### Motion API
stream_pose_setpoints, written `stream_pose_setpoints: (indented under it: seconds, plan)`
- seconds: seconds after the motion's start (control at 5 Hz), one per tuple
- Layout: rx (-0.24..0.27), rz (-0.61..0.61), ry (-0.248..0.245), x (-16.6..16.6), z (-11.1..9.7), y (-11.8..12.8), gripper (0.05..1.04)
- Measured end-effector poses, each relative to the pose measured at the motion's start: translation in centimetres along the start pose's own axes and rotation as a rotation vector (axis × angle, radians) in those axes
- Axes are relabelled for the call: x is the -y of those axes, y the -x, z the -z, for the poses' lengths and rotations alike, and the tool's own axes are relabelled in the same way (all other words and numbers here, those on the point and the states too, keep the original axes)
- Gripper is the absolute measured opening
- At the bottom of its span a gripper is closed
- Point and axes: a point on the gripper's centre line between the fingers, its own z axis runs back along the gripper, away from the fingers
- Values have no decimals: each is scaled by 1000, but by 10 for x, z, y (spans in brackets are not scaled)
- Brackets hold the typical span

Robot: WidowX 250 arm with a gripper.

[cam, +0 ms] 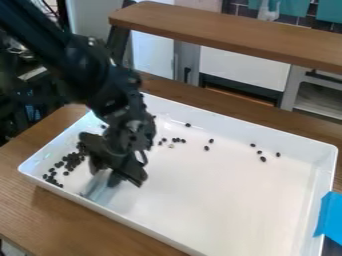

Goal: Sweep into pile

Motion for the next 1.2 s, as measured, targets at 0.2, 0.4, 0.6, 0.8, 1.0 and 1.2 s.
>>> stream_pose_setpoints:
  seconds: [0.2, 0.4, 0.6, 0.8, 1.0, 1.2]
  plan:
    - [-1, 21, -39, -20, 7, 1, 385]
    - [10, 31, -73, -38, 13, -1, 385]
    - [0, 17, -140, -53, 16, -5, 385]
    - [-10, -17, -94, -45, 10, -11, 385]
    - [50, -71, 93, -14, -33, -38, 385]
    - [69, -122, 238, 17, -68, -67, 385]
